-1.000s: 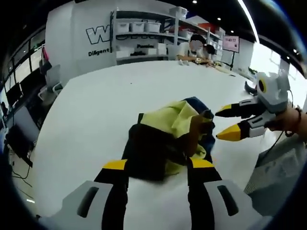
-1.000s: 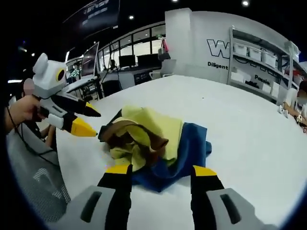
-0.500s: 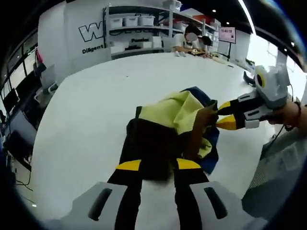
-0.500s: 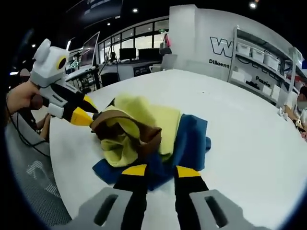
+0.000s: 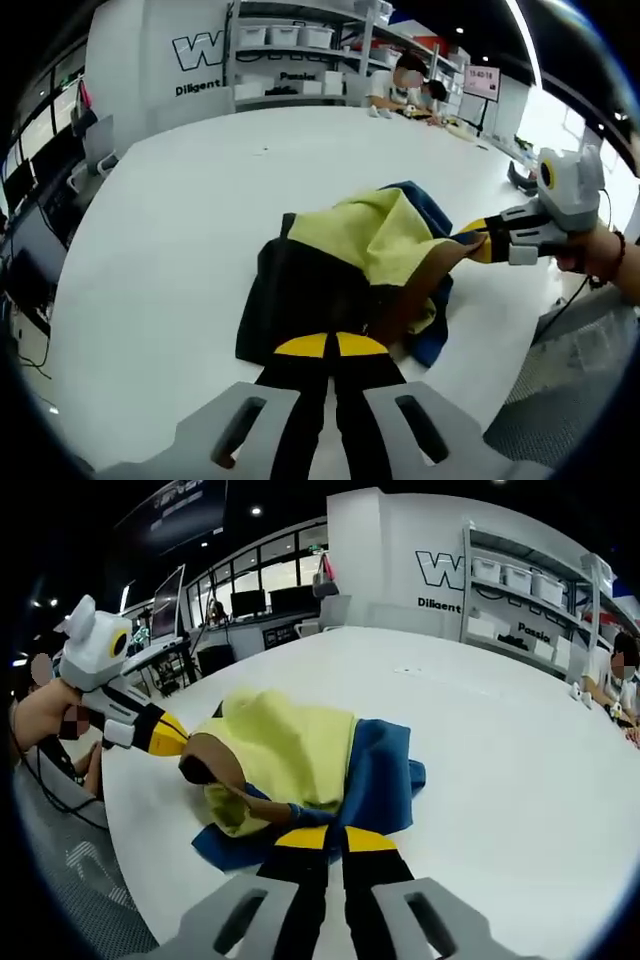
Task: Fold the garment on the visible template until the final outline fits inside the template.
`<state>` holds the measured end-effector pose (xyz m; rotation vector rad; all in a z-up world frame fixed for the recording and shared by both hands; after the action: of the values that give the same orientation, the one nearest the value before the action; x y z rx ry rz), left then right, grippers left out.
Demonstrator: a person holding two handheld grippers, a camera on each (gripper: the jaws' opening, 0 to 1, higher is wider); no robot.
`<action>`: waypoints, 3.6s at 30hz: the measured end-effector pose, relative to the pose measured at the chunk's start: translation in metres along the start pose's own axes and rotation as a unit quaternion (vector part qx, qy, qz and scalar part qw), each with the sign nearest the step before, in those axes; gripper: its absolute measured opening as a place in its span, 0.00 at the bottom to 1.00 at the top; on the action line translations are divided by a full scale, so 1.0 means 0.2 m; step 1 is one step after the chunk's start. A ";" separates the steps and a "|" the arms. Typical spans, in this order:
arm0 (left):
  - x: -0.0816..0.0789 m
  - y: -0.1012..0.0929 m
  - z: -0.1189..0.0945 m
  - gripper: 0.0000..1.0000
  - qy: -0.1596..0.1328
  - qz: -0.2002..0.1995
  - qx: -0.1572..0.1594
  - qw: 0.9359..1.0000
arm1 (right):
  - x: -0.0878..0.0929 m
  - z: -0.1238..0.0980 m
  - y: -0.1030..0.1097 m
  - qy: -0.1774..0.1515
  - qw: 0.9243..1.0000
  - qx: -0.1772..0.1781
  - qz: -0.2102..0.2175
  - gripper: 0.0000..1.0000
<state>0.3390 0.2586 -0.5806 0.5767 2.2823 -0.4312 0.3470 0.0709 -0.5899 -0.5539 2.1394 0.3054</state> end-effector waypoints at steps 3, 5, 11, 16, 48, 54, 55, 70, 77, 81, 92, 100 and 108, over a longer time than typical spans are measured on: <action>-0.02 -0.01 -0.02 0.00 -0.009 0.004 0.005 1.000 | -0.02 -0.03 0.00 -0.006 1.000 -0.001 0.001 0.00; -0.02 -0.01 -0.03 0.00 -0.011 0.005 0.005 1.000 | -0.03 -0.03 0.00 -0.008 1.000 0.001 0.001 0.00; -0.03 -0.03 -0.05 0.00 -0.013 0.022 0.001 1.000 | -0.04 -0.07 0.00 -0.013 1.000 0.003 0.005 0.00; -0.05 -0.04 -0.08 0.01 -0.026 0.016 0.007 0.999 | -0.06 -0.10 -0.01 -0.015 1.000 0.006 0.007 0.00; -0.15 -0.03 -0.32 0.14 -0.082 0.080 -0.028 0.993 | -0.35 -0.34 0.05 -0.090 0.996 0.003 -0.016 0.00; -0.12 -0.08 -0.29 0.40 -0.070 0.120 -0.016 0.990 | -0.35 -0.34 0.06 -0.083 0.996 0.004 -0.025 0.00; -0.11 -0.09 -0.28 0.42 -0.065 0.135 -0.014 0.989 | -0.35 -0.34 0.06 -0.082 0.996 0.004 -0.026 0.00; 0.00 -0.15 -0.10 0.46 -0.029 0.175 0.014 0.984 | -0.48 -0.39 0.05 -0.117 0.992 -0.017 0.037 0.00; 0.06 -0.17 -0.03 0.43 -0.005 0.176 0.020 0.984 | -0.42 -0.35 0.06 -0.096 0.995 -0.023 0.019 0.00; 0.06 -0.17 -0.03 0.43 -0.001 0.186 0.019 0.982 | -0.33 -0.32 0.09 -0.063 0.997 -0.034 0.013 0.00; 0.07 -0.15 -0.04 0.43 0.003 0.193 0.021 0.981 | -0.14 -0.25 0.11 -0.020 0.999 -0.042 0.013 0.29; 0.11 -0.10 -0.02 0.41 0.030 0.215 0.008 0.976 | 0.01 -0.20 0.11 0.018 0.998 -0.049 -0.027 0.39; 0.10 -0.04 0.01 0.36 0.032 0.180 0.009 0.983 | 0.13 -0.15 0.08 0.051 0.997 -0.053 -0.017 0.40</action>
<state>0.3230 0.2558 -0.5958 1.0027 2.1719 -0.2569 0.3042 0.0659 -0.5930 -0.6784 2.2181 0.3797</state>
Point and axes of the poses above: the point that each gripper's makers call its tool centre point, and the gripper's own axes: z roughly forward along the fingers, y roughly to its left, x roughly out of its underside, the point moved 2 cm from there along -z, roughly backward along the fingers, and after that the axes turned 3 degrees about x, right-handed, at the moved point
